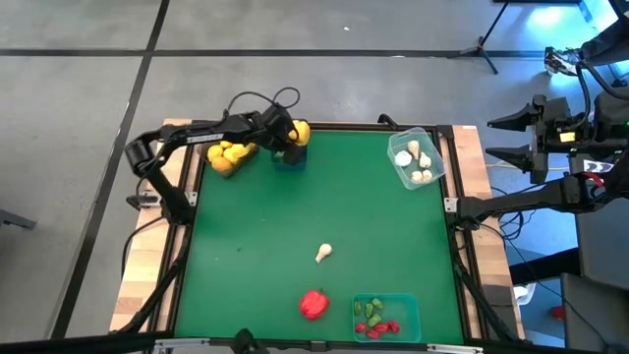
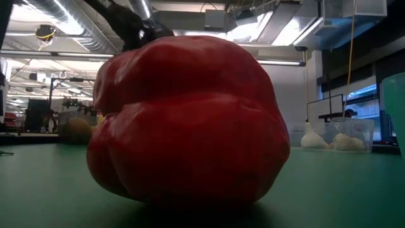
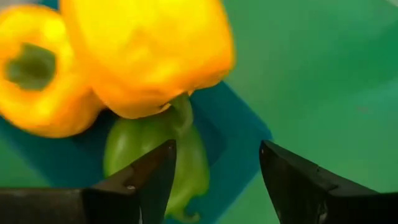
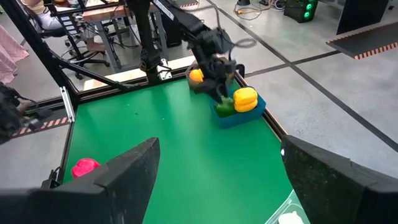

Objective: Sort produce into baskets
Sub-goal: Put the red bell pepper into the blue bin

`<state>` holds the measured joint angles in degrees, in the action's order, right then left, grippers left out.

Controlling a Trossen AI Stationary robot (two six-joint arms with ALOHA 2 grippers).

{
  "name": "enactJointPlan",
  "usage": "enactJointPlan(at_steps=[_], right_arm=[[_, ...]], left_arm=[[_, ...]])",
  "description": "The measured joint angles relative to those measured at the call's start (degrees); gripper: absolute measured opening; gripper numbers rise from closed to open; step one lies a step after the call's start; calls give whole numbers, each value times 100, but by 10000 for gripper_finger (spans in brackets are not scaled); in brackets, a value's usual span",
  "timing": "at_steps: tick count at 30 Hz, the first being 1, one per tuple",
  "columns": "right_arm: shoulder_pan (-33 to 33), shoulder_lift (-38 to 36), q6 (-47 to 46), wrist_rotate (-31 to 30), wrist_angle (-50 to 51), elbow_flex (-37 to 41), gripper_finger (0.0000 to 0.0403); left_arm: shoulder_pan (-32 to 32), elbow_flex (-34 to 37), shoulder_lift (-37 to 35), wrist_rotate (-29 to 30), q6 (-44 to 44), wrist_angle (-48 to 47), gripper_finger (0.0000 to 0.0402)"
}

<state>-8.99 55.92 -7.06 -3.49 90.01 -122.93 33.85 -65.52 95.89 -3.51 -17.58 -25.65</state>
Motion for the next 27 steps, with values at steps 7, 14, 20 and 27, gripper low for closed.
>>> enactJointPlan(at_steps=[7,14,20,27], right_arm=[[0,0,92,0,0,0,328],[0,0,123,2,0,0,328],[0,0,121,61,0,0,328],[0,1,149,263,-8,51,328]], left_arm=[[-114,-76,-757,139,128,-651,222],[-1257,-92,-1434,-444,-195,-670,221],[-2952,-92,-1402,-434,-1185,-167,221],[-4261,-92,-991,-56,-2479,940,221]])
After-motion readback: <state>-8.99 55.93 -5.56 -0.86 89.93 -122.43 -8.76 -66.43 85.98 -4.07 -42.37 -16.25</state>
